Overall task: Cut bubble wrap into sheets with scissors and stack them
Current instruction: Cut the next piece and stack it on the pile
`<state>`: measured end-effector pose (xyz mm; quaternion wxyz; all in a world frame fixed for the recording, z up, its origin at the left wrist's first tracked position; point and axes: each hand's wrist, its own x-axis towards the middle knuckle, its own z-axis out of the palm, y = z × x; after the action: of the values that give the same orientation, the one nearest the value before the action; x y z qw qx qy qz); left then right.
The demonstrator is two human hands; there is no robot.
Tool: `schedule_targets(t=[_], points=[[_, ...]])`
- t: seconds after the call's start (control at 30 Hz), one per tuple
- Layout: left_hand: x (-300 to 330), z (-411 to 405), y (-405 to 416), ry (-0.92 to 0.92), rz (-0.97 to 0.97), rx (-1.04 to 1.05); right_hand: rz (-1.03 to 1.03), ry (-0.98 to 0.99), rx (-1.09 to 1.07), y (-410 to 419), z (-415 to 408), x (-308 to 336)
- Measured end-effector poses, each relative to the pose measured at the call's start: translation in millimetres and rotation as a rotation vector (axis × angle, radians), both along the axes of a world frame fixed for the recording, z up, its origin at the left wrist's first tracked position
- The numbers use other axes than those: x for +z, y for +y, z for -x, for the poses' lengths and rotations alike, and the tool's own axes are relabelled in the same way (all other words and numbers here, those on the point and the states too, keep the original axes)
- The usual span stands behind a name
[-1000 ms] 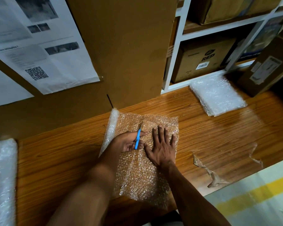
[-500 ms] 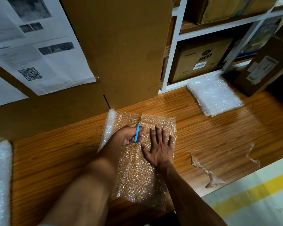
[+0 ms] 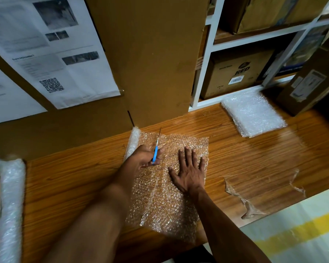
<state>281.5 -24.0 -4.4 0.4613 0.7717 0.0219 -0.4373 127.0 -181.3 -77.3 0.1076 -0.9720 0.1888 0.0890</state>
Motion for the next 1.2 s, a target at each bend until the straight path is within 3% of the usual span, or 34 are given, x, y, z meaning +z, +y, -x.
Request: schedule_targets(t=[0.2, 0.3, 0.37, 0.47, 0.63, 0.83, 0.9, 1.0, 1.2], points=[[3, 7, 30, -0.095, -0.094, -0.056, -0.048, 0.024, 0.028, -6, 0, 1], [7, 23, 39, -0.128, -0.099, -0.081, -0.162, -0.14, -0.014, -3, -3, 13], [12, 37, 40, -0.2, -0.132, -0.116, -0.328, -0.298, -0.054, 8, -8, 27], [13, 56, 44, -0.323, -0.214, -0.22, -0.785, -0.338, -0.149, 35, -14, 55], [8, 80, 58, -0.411, -0.224, -0.289, -1.051, -0.337, -0.323, 61, -9, 53], [2, 102, 91, -0.197, 0.023, -0.222, -1.029, -0.331, -0.311, 76, 12, 61], [2, 110, 100, -0.222, 0.056, -0.13, -1.055, -0.336, -0.307, 82, 16, 65], [-3, 126, 104, -0.415, 0.032, -0.008, -0.976, -0.387, -0.322, 97, 17, 78], [-9, 146, 116, -0.929, -0.208, -0.085, -0.842, -0.446, -0.313, 112, 20, 87]])
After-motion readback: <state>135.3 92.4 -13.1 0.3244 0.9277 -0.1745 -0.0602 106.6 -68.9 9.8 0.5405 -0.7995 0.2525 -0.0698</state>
